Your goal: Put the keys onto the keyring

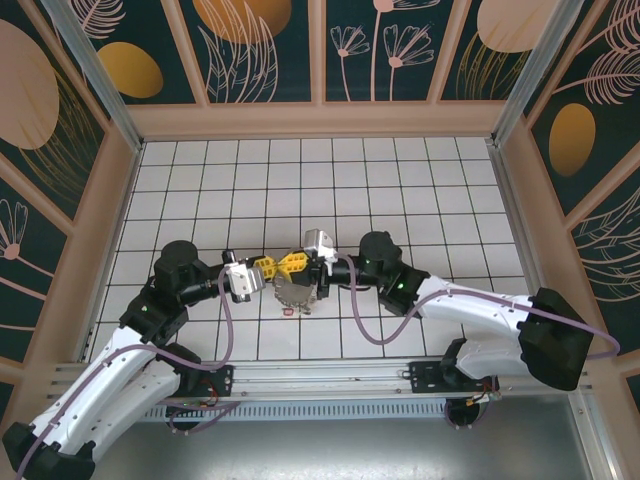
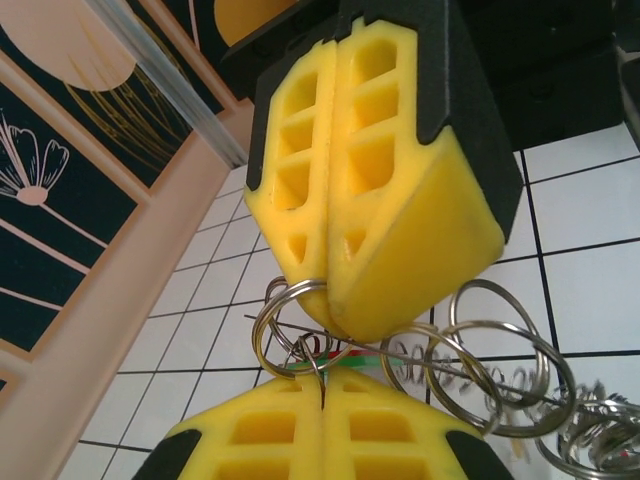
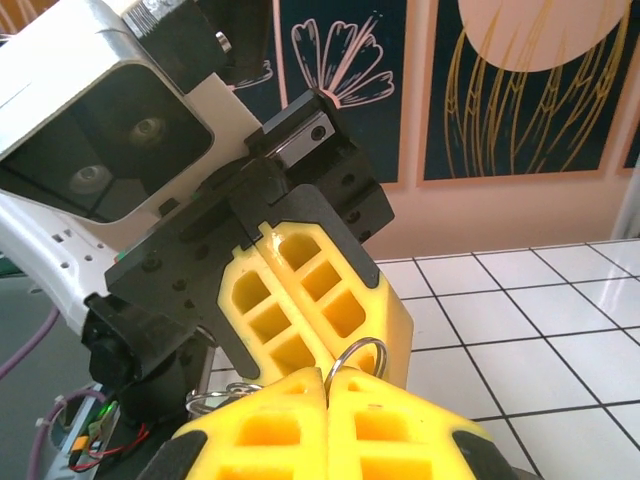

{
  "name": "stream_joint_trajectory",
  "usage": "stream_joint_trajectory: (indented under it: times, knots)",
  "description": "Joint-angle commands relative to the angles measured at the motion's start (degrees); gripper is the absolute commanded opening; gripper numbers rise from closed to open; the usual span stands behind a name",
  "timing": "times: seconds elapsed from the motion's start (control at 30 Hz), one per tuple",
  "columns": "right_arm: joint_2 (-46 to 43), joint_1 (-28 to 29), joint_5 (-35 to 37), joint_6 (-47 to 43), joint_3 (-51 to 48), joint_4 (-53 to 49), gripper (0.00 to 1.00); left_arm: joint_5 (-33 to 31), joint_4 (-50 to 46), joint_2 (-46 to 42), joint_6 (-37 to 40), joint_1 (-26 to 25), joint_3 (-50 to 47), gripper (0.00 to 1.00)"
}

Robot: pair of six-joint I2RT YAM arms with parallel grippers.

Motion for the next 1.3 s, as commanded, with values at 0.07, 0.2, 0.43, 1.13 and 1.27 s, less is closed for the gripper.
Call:
stream_joint_trajectory:
  times: [0.07, 0.2, 0.43, 1.13, 1.27]
  knots:
    - [-1.15, 3.24, 13.30, -4.11, 2.48, -2.60, 0.00, -3.57, 0.87, -2.26, -2.68, -0.29, 0.45, 0.00]
    - [-1.27, 3.40, 11.55, -4.70, 3.70, -7.94, 0.00, -6.42, -0.97, -3.52, -1.46, -0.33, 1.00, 0.00]
    - [-1.32, 3.75, 8.50, -4.19, 7.10, -17.33, 0.00, -8.51, -2.11, -1.95, 5.51, -0.28, 2.40, 0.00]
    - [0.03, 2.51, 8.91, -0.39, 14.68, -33.90, 0.00, -13.74, -3.80, -0.75, 22.47, -0.25, 5.21, 0.00]
    - [0.48, 1.92, 7.84, 0.53, 16.40, -36.53, 0.00, -14.78, -4.24, -0.78, 25.88, -0.32, 5.54, 0.00]
